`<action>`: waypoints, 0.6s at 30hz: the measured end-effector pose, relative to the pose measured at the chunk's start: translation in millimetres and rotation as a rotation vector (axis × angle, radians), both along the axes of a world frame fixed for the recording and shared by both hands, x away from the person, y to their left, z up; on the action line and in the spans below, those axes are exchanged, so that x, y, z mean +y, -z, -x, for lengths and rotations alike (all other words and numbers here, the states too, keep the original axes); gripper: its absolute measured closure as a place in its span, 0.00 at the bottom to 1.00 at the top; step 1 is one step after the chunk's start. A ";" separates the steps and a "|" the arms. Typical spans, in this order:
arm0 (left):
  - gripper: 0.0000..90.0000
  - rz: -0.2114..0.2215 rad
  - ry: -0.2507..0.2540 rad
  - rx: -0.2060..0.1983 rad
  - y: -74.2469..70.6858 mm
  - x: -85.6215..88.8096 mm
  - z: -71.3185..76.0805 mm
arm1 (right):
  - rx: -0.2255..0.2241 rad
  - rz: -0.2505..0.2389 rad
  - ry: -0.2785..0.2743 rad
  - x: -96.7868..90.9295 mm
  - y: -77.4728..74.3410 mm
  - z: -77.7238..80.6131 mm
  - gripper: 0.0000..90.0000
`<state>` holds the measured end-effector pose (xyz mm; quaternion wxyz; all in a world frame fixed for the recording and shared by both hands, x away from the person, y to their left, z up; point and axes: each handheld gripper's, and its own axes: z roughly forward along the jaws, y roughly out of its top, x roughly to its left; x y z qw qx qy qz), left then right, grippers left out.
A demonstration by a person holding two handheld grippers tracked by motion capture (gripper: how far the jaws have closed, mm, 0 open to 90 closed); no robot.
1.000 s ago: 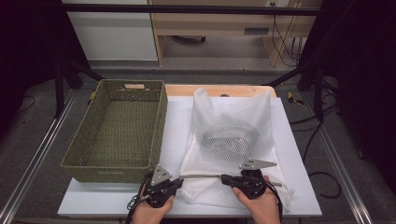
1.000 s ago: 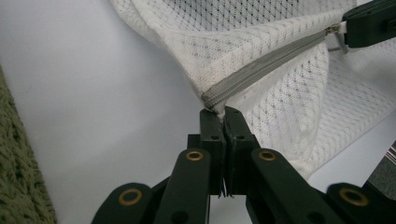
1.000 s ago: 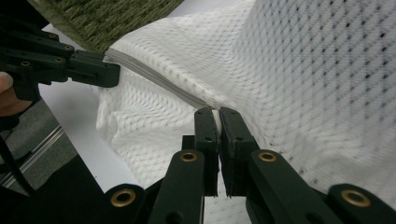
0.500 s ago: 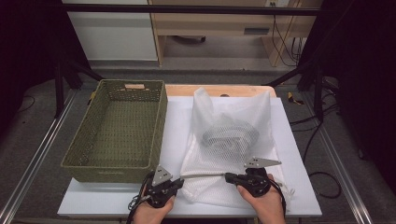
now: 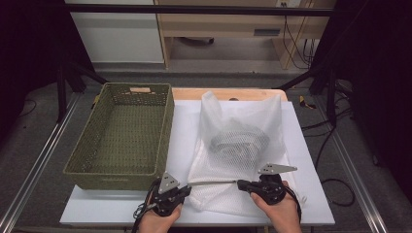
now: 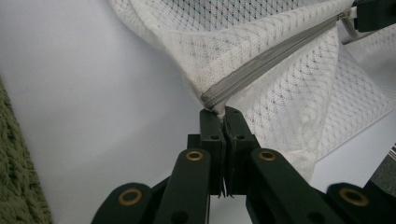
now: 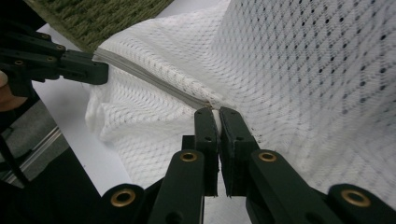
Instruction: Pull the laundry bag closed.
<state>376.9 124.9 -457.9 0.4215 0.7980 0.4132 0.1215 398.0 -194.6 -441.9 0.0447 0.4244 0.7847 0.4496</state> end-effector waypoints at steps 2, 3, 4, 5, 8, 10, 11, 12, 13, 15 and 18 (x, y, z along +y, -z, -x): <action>0.98 0.000 0.000 0.000 0.3 -0.4 0.2 | 0.002 -0.003 -0.001 -1.5 0.2 0.3 0.96; 0.98 0.000 0.000 0.000 0.5 -0.7 0.4 | 0.001 -0.004 0.000 -1.6 0.1 0.8 0.96; 0.98 -0.005 -0.002 0.000 0.7 -0.7 0.6 | -0.005 -0.002 -0.004 -1.8 0.2 0.8 0.96; 0.98 -0.006 -0.002 0.000 0.8 -0.5 0.7 | -0.007 0.003 -0.003 -2.1 0.1 1.4 0.96; 0.98 -0.005 -0.004 -0.003 0.3 -0.5 0.9 | -0.009 0.009 -0.002 -4.0 -0.7 3.5 0.96; 0.98 -0.004 0.000 -0.003 0.0 -0.9 0.6 | -0.020 0.009 -0.008 -5.6 -0.7 4.2 0.96; 0.98 -0.004 0.002 -0.002 0.1 -1.3 0.7 | -0.016 0.008 -0.007 -6.2 -0.9 5.2 0.96; 0.98 -0.005 0.004 0.000 0.4 -1.4 0.7 | -0.020 0.009 -0.010 -6.7 -1.1 5.9 0.96; 0.98 -0.004 0.003 0.000 1.0 -1.5 0.8 | -0.016 0.011 -0.010 -6.8 -1.5 7.1 0.96; 0.98 -0.005 0.001 0.002 1.5 -1.8 0.9 | -0.022 0.013 -0.015 -7.4 -1.7 8.3 0.96; 0.98 -0.005 -0.005 0.000 1.5 -0.8 0.9 | -0.033 0.027 -0.013 -9.5 -2.9 10.8 0.96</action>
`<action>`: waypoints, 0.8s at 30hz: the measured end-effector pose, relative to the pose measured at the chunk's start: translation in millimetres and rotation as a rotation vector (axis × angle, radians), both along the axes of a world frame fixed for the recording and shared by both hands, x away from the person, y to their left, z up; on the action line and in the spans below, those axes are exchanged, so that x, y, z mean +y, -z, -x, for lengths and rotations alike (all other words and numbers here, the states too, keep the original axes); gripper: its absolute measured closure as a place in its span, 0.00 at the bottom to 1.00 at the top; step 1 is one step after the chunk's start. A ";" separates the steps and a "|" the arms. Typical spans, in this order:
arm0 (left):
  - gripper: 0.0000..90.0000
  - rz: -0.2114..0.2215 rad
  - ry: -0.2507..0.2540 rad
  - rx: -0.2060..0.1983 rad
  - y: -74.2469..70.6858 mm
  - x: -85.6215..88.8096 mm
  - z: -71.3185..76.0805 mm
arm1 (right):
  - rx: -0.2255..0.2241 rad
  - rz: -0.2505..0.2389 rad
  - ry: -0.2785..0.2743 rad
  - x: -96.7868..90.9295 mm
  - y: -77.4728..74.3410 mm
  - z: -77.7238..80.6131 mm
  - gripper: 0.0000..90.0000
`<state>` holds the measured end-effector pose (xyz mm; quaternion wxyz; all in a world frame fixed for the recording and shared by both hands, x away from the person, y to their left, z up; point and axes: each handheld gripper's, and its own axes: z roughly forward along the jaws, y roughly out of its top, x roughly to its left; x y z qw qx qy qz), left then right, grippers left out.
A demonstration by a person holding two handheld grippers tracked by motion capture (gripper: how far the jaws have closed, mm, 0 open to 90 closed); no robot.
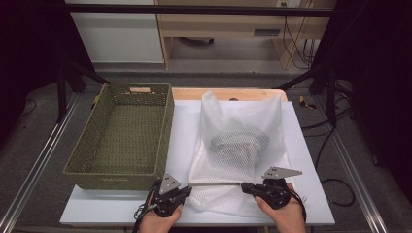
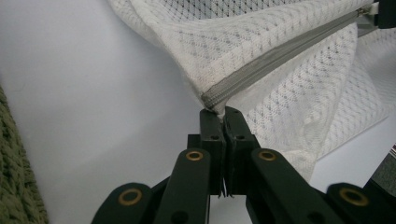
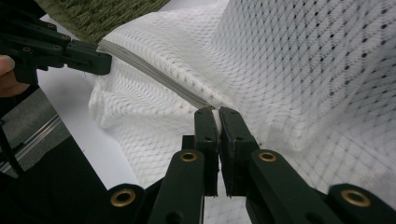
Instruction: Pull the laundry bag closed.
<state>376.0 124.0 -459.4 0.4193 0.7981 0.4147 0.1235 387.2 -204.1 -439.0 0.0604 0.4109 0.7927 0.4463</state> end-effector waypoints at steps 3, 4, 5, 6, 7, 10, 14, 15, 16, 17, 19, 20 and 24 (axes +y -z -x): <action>0.98 0.002 -0.003 -0.001 -0.4 0.7 -0.3 | -0.004 -0.004 0.013 -5.2 -1.1 2.2 0.96; 0.98 -0.003 -0.001 -0.002 -0.6 0.8 -0.4 | -0.006 -0.008 0.019 -8.3 -1.6 2.9 0.96; 0.98 -0.002 -0.002 -0.001 -0.6 0.8 -0.5 | -0.004 -0.010 0.024 -10.5 -1.9 3.4 0.96; 0.98 0.000 -0.003 0.000 -0.5 0.7 -0.4 | -0.009 -0.012 0.027 -12.8 -2.0 3.4 0.96; 0.98 0.000 -0.004 0.001 -0.3 0.8 -0.4 | -0.009 -0.013 0.032 -15.3 -2.2 3.6 0.96; 0.98 -0.002 -0.005 0.002 0.3 1.4 -0.4 | -0.009 -0.016 0.046 -22.5 -3.5 4.3 0.96; 0.98 0.003 -0.005 0.002 0.3 1.2 -0.8 | -0.006 -0.045 0.063 -35.9 -6.0 3.4 0.96; 0.98 0.004 -0.004 0.002 0.3 1.0 -0.8 | -0.009 -0.050 0.065 -39.5 -6.7 3.2 0.96; 0.98 0.003 -0.004 0.001 0.5 0.8 -0.7 | -0.010 -0.051 0.065 -41.6 -6.9 3.2 0.96; 0.98 0.001 -0.003 0.001 0.8 0.8 -0.7 | -0.008 -0.051 0.067 -43.0 -7.0 3.4 0.96; 0.98 0.005 -0.005 0.000 1.5 0.1 -0.4 | -0.007 -0.040 0.073 -43.9 -6.7 3.9 0.96; 0.98 0.006 -0.006 -0.002 1.9 0.0 -0.2 | -0.008 -0.032 0.074 -43.9 -6.7 4.1 0.96; 0.98 0.006 -0.002 -0.003 2.3 -1.1 0.2 | -0.039 0.022 0.083 -42.7 -7.4 5.3 0.96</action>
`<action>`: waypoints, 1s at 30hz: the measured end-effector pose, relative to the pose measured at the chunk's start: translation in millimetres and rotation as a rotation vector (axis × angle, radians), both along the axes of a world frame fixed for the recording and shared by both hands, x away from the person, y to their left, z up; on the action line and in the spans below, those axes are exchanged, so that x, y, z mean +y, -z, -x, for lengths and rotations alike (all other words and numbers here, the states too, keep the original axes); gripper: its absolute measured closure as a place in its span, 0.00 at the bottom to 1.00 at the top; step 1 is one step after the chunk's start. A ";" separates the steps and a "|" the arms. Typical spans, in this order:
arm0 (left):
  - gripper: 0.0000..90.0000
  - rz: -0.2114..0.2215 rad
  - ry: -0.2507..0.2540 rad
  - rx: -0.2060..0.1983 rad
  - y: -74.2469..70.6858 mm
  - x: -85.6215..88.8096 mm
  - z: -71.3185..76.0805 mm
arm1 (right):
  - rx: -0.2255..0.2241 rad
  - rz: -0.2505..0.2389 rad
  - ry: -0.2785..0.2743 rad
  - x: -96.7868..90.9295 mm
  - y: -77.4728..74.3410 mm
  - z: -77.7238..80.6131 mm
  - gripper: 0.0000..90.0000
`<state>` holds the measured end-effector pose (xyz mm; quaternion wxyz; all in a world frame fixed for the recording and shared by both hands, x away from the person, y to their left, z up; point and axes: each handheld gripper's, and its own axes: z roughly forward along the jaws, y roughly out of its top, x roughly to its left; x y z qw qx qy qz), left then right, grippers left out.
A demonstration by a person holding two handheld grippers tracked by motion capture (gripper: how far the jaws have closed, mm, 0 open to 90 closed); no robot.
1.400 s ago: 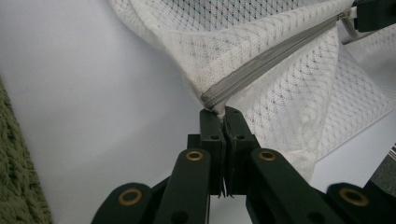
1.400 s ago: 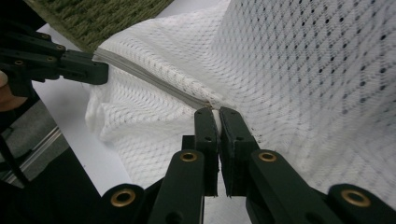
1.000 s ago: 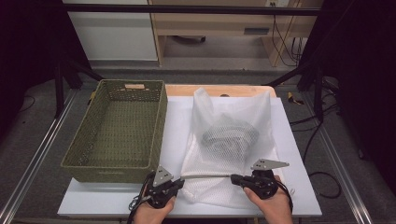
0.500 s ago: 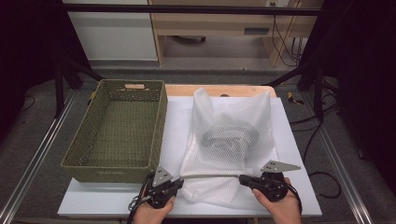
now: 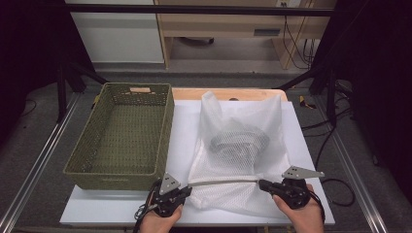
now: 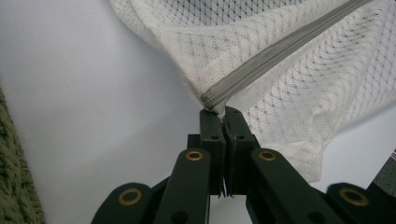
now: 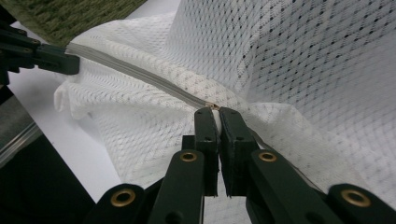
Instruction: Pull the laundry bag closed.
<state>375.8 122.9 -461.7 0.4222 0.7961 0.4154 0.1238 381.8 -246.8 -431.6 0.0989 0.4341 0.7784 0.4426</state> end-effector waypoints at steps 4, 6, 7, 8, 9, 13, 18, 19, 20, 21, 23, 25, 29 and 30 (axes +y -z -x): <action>0.98 0.001 -0.001 -0.001 0.1 0.0 0.0 | -0.016 0.047 0.019 -0.6 0.0 1.1 0.96; 0.98 0.002 -0.003 0.001 0.4 0.1 -0.3 | -0.017 0.049 0.023 -1.9 0.0 1.1 0.96; 0.98 0.002 -0.003 -0.001 0.4 0.1 -0.4 | -0.011 0.050 0.024 -3.0 -0.3 1.5 0.96; 0.98 0.002 -0.004 -0.001 0.4 0.1 -0.5 | -0.016 0.047 0.026 -3.8 -0.2 1.3 0.96; 0.98 0.000 -0.004 -0.001 0.3 0.2 -0.5 | -0.018 0.047 0.029 -4.6 -0.2 1.4 0.96; 0.98 0.008 -0.009 -0.003 -0.4 0.6 0.0 | -0.018 0.053 0.032 -6.5 -0.3 2.4 0.96; 0.98 0.004 -0.011 -0.006 -0.8 1.0 -0.1 | -0.022 0.060 0.037 -9.1 0.0 3.9 0.96; 0.98 0.005 -0.011 -0.005 -0.7 1.1 -0.2 | -0.024 0.061 0.036 -9.9 0.0 4.0 0.96; 0.98 0.006 -0.011 -0.005 -0.7 1.2 -0.2 | -0.019 0.064 0.041 -11.1 0.0 4.4 0.96; 0.98 0.004 -0.012 -0.007 -0.9 1.5 -0.3 | -0.014 0.059 0.045 -12.1 0.3 4.6 0.96; 0.98 0.007 -0.011 -0.006 -1.1 1.7 -0.4 | -0.015 0.058 0.050 -14.7 1.0 4.9 0.96; 0.98 0.007 -0.013 -0.008 -1.2 1.8 -0.4 | -0.015 0.056 0.048 -16.4 1.0 5.6 0.96; 0.98 0.006 -0.016 -0.009 -1.4 2.1 -0.4 | -0.020 0.067 0.054 -19.4 1.2 7.2 0.96; 0.98 0.007 -0.017 -0.010 -1.4 2.2 -0.4 | -0.018 0.066 0.055 -20.6 1.1 7.6 0.96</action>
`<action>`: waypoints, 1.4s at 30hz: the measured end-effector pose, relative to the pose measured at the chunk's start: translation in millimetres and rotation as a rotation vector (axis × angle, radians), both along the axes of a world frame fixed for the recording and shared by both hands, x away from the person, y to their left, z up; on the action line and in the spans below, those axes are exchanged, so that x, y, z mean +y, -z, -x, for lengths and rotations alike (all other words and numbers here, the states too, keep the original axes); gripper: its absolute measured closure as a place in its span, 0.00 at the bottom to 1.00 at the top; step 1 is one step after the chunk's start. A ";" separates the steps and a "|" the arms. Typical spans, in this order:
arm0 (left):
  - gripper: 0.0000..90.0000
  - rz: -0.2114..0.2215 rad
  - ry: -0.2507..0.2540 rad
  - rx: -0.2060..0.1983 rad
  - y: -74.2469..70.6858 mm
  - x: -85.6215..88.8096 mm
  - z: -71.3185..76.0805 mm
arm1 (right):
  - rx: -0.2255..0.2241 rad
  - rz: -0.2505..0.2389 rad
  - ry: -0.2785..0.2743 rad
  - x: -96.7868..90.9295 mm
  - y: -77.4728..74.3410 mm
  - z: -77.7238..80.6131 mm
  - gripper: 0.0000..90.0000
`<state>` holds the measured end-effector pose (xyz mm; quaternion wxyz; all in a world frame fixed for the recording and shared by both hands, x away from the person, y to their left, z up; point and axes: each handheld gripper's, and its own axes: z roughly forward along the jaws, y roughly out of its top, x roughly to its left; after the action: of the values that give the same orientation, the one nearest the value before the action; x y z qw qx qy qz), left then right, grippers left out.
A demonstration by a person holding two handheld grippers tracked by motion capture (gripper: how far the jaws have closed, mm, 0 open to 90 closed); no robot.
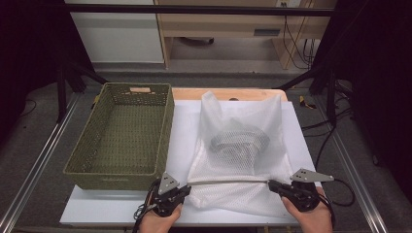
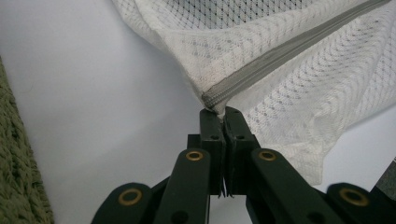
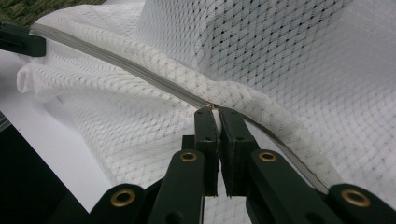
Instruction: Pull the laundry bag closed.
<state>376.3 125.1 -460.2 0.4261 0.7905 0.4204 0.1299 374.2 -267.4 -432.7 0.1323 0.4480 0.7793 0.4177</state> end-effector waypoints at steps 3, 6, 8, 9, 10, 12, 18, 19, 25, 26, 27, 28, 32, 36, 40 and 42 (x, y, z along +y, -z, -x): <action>0.98 0.000 -0.001 -0.003 -1.0 0.8 -0.1 | 0.000 -0.004 0.008 -3.4 -0.5 1.2 0.96; 0.98 0.013 -0.001 0.003 -1.5 1.9 -0.2 | -0.002 -0.004 0.011 -7.9 0.3 1.9 0.96; 0.98 0.027 -0.004 0.009 -1.4 2.4 -0.3 | 0.005 -0.005 0.018 -9.9 0.3 2.8 0.96; 0.98 0.027 -0.005 0.010 -1.3 2.7 -0.5 | 0.000 -0.003 0.017 -11.1 0.6 2.9 0.96; 0.98 0.026 -0.005 0.011 -1.2 2.9 -0.5 | 0.006 -0.006 0.023 -11.7 0.3 3.9 0.96; 0.98 0.029 -0.006 0.010 -1.1 2.9 -0.5 | -0.003 -0.004 0.025 -14.0 0.9 4.2 0.96; 0.98 0.020 -0.007 0.006 -1.1 2.6 -0.4 | -0.001 -0.006 0.036 -19.3 1.7 6.0 0.96; 0.98 0.019 -0.008 0.006 -0.8 2.4 -0.3 | 0.004 -0.004 0.040 -20.3 1.4 6.4 0.96; 0.98 0.017 -0.006 0.004 -0.9 1.9 -0.1 | 0.000 -0.001 0.047 -24.8 2.5 6.0 0.96; 0.98 0.016 -0.007 0.004 -1.0 2.1 -0.1 | 0.000 -0.004 0.049 -24.9 2.4 6.1 0.96; 0.98 0.017 -0.008 0.003 -1.0 2.1 -0.2 | 0.001 -0.002 0.053 -25.2 2.6 6.3 0.96; 0.98 0.017 -0.008 0.003 -1.0 2.1 -0.2 | 0.001 -0.002 0.053 -25.2 2.6 6.3 0.96; 0.98 0.016 -0.012 -0.002 -1.0 2.3 -0.2 | -0.001 0.020 0.059 -25.8 1.9 7.7 0.96; 0.98 0.014 -0.011 -0.003 -1.2 2.1 -0.1 | -0.003 0.021 0.065 -27.9 1.7 8.3 0.96; 0.98 0.013 -0.014 -0.005 -1.3 2.1 0.0 | -0.006 0.017 0.074 -30.3 1.4 9.0 0.96; 0.98 0.013 -0.018 -0.006 -1.4 2.6 0.0 | -0.010 0.019 0.079 -32.0 1.1 9.1 0.96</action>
<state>376.3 127.7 -458.8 0.4312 0.7836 0.4270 0.1333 365.1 -299.4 -433.8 0.1570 0.4750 0.7644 0.4067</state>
